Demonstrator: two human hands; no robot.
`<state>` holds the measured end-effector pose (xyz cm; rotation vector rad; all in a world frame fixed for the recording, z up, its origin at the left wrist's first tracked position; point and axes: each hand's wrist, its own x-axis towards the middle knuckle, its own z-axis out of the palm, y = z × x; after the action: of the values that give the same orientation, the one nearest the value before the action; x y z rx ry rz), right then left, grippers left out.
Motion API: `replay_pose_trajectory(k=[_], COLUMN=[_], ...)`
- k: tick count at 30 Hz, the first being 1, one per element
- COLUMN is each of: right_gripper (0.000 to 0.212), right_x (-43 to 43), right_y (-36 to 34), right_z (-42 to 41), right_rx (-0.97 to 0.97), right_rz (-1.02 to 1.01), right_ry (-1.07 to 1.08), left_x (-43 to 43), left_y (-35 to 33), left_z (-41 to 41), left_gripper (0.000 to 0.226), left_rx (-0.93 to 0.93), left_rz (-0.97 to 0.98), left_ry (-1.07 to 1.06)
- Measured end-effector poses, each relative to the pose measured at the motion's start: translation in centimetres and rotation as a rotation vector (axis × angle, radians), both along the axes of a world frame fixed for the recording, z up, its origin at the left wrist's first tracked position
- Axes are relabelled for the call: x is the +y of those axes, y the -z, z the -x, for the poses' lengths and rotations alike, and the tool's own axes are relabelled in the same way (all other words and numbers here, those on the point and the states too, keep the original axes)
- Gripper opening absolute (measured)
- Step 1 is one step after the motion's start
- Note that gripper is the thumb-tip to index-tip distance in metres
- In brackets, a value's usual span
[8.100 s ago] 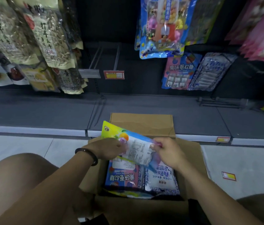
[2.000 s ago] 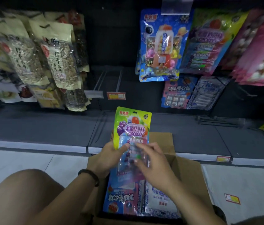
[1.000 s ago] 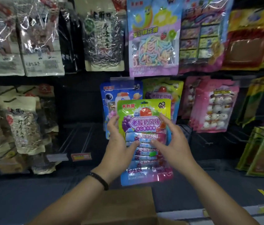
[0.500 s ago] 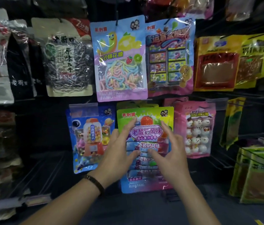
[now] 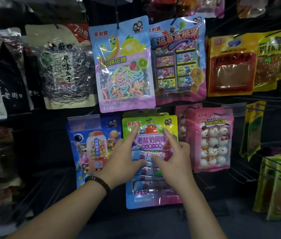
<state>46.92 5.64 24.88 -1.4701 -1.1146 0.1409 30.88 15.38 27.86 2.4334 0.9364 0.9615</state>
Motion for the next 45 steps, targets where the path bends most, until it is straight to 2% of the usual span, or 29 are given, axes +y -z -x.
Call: replay_pose_trajectory(k=[4,7,14,20,26,30,32,36,40,42,45], right_gripper=[0.087,0.083,0.076,0.063,0.055,0.046,0.039,0.032,0.013,0.019,0.043], right_x=[0.9,0.9,0.7,-1.7,-4.8,-6.5,-7.4,-8.9,-11.0,-12.5,-14.4], right_y=[0.4,0.8,1.4,1.9,3.3,5.1,7.3,14.2,24.0,29.2,35.1], right_z=[0.3,0.8,1.9,3.2,6.2,8.9,10.6,13.6,17.3,18.7,19.6], right_rx=[-0.124,-0.074,-0.101,-0.109,-0.258,-0.373,-0.312,-0.141,-0.148,-0.154,-0.253], right_rz=[0.130,0.168,0.185,0.186,0.284,0.382,0.443,0.707,0.958,1.121,1.334], right_ry=[0.129,0.046,-0.036,-0.051,-0.073,-0.139,-0.176,-0.324,-0.451,-0.495,-0.504], left_x=[1.5,2.2,1.6,0.9,-2.2,-5.2,-7.1,-10.4,-13.1,-14.2,-15.3], left_y=[-0.2,-1.3,-2.5,-1.8,1.1,4.0,6.1,12.0,17.6,20.7,24.3], left_z=[-1.0,-2.0,-2.9,-1.3,3.8,9.5,13.1,19.9,25.6,27.7,29.0], left_gripper=[0.126,0.121,0.110,0.100,0.067,0.024,0.016,0.015,0.024,0.030,0.049], left_rx=[0.033,0.118,0.239,0.152,0.218,0.344,0.421,0.595,0.744,0.765,0.901], left_rz=[0.046,0.058,0.164,0.147,0.150,0.176,0.229,0.352,0.455,0.492,0.548], left_ry=[-0.067,-0.143,-0.209,-0.136,-0.099,-0.032,-0.007,-0.023,0.007,0.016,0.043])
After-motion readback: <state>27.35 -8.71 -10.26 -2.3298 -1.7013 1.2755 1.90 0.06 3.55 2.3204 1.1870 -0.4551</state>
